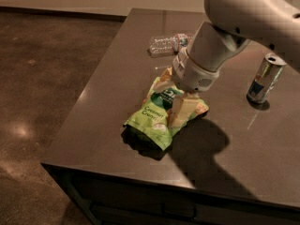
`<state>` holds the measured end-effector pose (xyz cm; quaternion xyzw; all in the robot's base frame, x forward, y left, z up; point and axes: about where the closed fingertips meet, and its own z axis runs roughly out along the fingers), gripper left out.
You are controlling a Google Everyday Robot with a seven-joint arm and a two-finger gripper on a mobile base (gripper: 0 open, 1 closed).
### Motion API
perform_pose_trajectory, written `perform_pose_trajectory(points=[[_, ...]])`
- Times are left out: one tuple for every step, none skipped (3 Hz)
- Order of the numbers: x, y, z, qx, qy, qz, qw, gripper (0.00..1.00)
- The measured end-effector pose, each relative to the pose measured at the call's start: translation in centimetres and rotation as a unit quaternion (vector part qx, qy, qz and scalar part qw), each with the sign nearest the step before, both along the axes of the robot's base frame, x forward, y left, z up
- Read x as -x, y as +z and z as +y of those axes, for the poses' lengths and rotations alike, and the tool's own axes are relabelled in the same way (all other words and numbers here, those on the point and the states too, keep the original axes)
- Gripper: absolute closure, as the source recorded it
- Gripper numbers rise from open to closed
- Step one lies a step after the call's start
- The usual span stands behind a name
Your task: Pick green rice chip bag
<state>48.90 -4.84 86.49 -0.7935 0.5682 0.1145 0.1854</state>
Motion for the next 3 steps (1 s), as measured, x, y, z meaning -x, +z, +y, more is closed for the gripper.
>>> perform_pose_trajectory(points=[[0.2, 0.8, -0.5, 0.0, 0.004, -0.008, 1.0, 0.64], [0.4, 2.4, -1.1, -0.007, 0.007, -0.019, 0.9998, 0.88], [0.5, 4.6, -1.6, -0.025, 0.007, -0.03, 0.9992, 1.0]])
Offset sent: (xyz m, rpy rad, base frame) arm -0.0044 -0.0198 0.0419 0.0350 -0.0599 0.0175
